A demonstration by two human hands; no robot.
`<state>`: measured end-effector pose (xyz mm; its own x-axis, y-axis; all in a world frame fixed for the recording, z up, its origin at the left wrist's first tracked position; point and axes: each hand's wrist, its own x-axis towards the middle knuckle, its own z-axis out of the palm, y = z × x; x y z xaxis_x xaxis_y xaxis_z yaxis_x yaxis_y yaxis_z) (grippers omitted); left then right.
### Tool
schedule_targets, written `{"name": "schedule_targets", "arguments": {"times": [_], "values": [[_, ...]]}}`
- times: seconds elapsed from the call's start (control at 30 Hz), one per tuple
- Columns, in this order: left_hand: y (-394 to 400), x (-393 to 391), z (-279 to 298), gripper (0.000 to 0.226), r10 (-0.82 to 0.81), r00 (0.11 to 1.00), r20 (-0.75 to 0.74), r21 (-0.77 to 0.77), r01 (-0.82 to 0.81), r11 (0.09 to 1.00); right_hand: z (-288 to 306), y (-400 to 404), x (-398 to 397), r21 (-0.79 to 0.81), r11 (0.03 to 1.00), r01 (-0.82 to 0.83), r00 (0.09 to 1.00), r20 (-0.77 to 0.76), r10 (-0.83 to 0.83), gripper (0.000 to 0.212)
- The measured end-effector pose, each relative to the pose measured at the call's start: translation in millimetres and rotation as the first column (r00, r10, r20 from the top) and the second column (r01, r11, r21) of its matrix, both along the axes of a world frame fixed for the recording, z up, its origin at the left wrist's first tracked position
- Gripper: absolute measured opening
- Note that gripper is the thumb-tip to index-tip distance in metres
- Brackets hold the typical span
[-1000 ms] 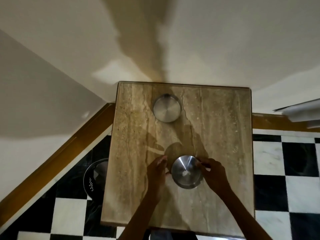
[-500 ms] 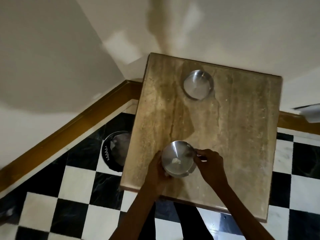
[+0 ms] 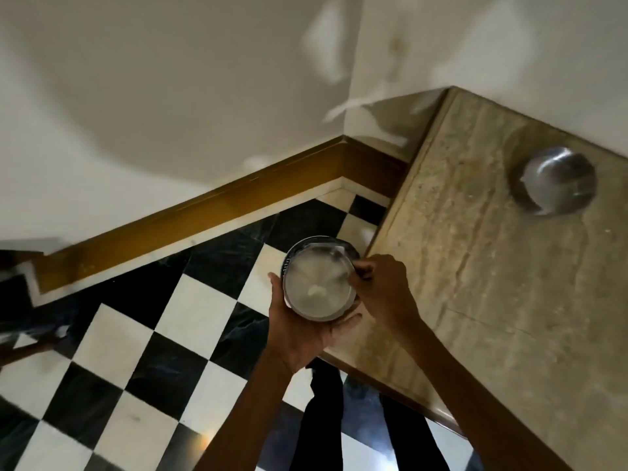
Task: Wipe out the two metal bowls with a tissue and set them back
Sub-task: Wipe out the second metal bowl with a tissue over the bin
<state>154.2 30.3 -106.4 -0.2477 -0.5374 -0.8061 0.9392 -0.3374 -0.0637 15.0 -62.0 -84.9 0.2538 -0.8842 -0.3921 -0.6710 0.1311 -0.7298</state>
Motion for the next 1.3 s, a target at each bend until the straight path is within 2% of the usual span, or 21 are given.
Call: {"name": "schedule_targets", "arguments": {"times": [0.07, 0.13, 0.17, 0.23, 0.3, 0.33, 0.37, 0.4, 0.43, 0.47, 0.5, 0.57, 0.63, 0.67, 0.73, 0.77, 0.87, 0.97, 1.1, 1.2, 1.3], "values": [[-7, 16, -13, 0.095, 0.013, 1.0, 0.005, -0.004, -0.013, 1.0, -11, -5, 16, 0.011, 1.0, -0.025, 1.0, -0.004, 0.025, 0.033], [-14, 24, -22, 0.084, 0.036, 0.998, 0.045, 0.022, -0.037, 0.999, -22, -9, 24, 0.043, 0.998, -0.044, 0.999, 0.002, 0.044, 0.012], [-17, 26, -28, 0.075, 0.039, 0.997, 0.072, 0.029, -0.041, 0.999, -29, -9, 26, 0.072, 0.997, -0.021, 1.0, 0.02, 0.02, 0.012], [-22, 28, -39, 0.057, -0.006, 0.98, 0.197, 0.034, 0.0, 0.999, -38, -4, 24, 0.118, 0.992, 0.053, 0.995, 0.074, -0.062, 0.022], [-24, 29, -57, 0.053, -0.183, 0.89, 0.417, 0.089, 0.16, 0.983, -45, 5, 24, 0.112, 0.992, 0.061, 0.994, 0.086, -0.071, 0.028], [-26, 30, -66, 0.057, -0.287, 0.786, 0.548, 0.142, 0.251, 0.958, -47, 9, 25, 0.101, 0.995, 0.026, 0.995, 0.094, -0.036, 0.03], [-27, 30, -75, 0.059, -0.396, 0.626, 0.673, 0.21, 0.352, 0.912, -51, 14, 25, 0.095, 0.995, -0.025, 0.994, 0.109, 0.015, 0.032], [-29, 30, -82, 0.061, -0.471, 0.415, 0.778, 0.288, 0.432, 0.855, -52, 17, 25, 0.078, 0.993, -0.085, 0.99, 0.12, 0.075, 0.034], [-30, 31, -87, 0.07, -0.489, 0.188, 0.852, 0.36, 0.467, 0.807, -54, 19, 24, 0.057, 0.988, -0.145, 0.984, 0.116, 0.138, 0.038], [-31, 32, -92, 0.085, -0.463, 0.013, 0.886, 0.399, 0.484, 0.779, -55, 21, 22, 0.026, 0.979, -0.201, 0.976, 0.091, 0.198, 0.043], [-31, 33, -94, 0.099, -0.413, -0.11, 0.904, 0.406, 0.52, 0.751, -55, 22, 21, -0.017, 0.969, -0.245, 0.968, 0.045, 0.246, 0.049], [-28, 34, -101, 0.115, -0.284, -0.289, 0.914, 0.405, 0.618, 0.674, -52, 22, 20, -0.14, 0.952, -0.273, 0.962, -0.059, 0.267, 0.061], [-23, 35, -105, 0.119, -0.174, -0.397, 0.901, 0.418, 0.689, 0.592, -52, 21, 22, -0.253, 0.897, -0.363, 0.929, -0.171, 0.328, 0.071], [-21, 36, -107, 0.118, -0.125, -0.408, 0.904, 0.4, 0.708, 0.583, -55, 21, 22, -0.252, 0.836, -0.488, 0.867, -0.252, 0.43, 0.075], [-17, 35, -105, 0.114, -0.069, -0.416, 0.907, 0.374, 0.716, 0.59, -62, 24, 20, -0.13, 0.663, -0.737, 0.652, -0.394, 0.648, 0.083], [-15, 35, -106, 0.112, -0.045, -0.425, 0.904, 0.365, 0.714, 0.597, -65, 27, 20, -0.084, 0.618, -0.781, 0.59, -0.421, 0.689, 0.087], [-13, 34, -102, 0.11, 0.01, -0.41, 0.912, 0.318, 0.723, 0.614, -60, 34, 17, -0.115, 0.637, -0.762, 0.611, -0.454, 0.649, 0.09], [-13, 38, -100, 0.119, 0.051, -0.439, 0.897, 0.329, 0.74, 0.587, -58, 35, 13, -0.11, 0.561, -0.82, 0.543, -0.457, 0.704, 0.094], [-12, 36, -92, 0.115, 0.076, -0.397, 0.915, 0.28, 0.758, 0.589, -45, 30, 10, -0.163, 0.648, -0.744, 0.647, -0.418, 0.638, 0.092], [-12, 35, -91, 0.113, 0.063, -0.387, 0.92, 0.278, 0.758, 0.59, -48, 31, 15, -0.142, 0.536, -0.832, 0.537, -0.449, 0.714, 0.099], [-14, 32, -83, 0.108, 0.044, -0.327, 0.944, 0.232, 0.752, 0.617, -43, 30, 19, -0.171, 0.608, -0.776, 0.614, -0.426, 0.664, 0.096]]}}
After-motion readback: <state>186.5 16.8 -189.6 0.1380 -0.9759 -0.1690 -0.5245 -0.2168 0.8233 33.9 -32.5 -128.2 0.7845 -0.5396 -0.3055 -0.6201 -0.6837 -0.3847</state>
